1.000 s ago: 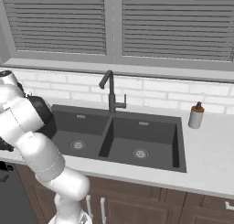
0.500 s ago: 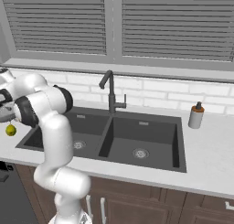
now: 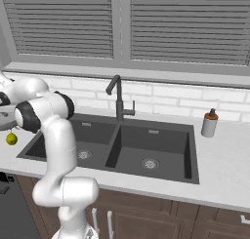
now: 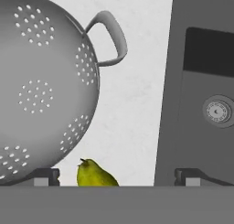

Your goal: Put the colander in the sink, put the pear in the colander, and turn on the sink faucet and pour water over the colander.

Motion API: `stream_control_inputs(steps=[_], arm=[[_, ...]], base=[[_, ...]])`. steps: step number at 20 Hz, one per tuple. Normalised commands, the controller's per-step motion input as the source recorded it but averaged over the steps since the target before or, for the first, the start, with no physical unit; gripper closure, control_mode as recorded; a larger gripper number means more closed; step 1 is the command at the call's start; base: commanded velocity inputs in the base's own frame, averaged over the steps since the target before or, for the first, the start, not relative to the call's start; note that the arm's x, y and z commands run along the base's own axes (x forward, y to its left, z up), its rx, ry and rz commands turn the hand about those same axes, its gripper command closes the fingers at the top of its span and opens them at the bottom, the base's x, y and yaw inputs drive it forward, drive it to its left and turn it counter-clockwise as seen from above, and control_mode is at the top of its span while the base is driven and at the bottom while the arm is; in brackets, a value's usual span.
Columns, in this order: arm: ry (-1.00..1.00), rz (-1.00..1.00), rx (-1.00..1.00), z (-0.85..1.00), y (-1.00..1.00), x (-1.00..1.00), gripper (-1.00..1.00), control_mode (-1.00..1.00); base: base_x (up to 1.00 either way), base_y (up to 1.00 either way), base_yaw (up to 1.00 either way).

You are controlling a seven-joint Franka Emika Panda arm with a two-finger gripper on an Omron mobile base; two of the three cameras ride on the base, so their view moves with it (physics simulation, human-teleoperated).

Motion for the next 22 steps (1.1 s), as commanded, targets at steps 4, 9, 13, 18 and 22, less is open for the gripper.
stream_control_inputs(steps=[4, 9, 13, 18, 22], arm=[[0.0, -0.02, 0.0, -0.23, 0.22, 0.08, -1.0, -1.0], [0.0, -0.02, 0.0, -0.29, 0.28, 0.13, -1.0, -1.0], [0.0, -0.04, 0.0, -0.38, 0.26, 0.26, -1.0, -1.0], [0.0, -0.09, 0.0, -0.28, 0.02, 0.1, -1.0, -1.0], [0.0, -0.08, 0.0, -0.18, 0.0, 0.09, -1.0, -1.0]], base=[[0.0, 0.0, 0.0], [0.0, 0.0, 0.0], [0.0, 0.0, 0.0], [0.0, 0.0, 0.0], [0.0, 0.0, 0.0]])
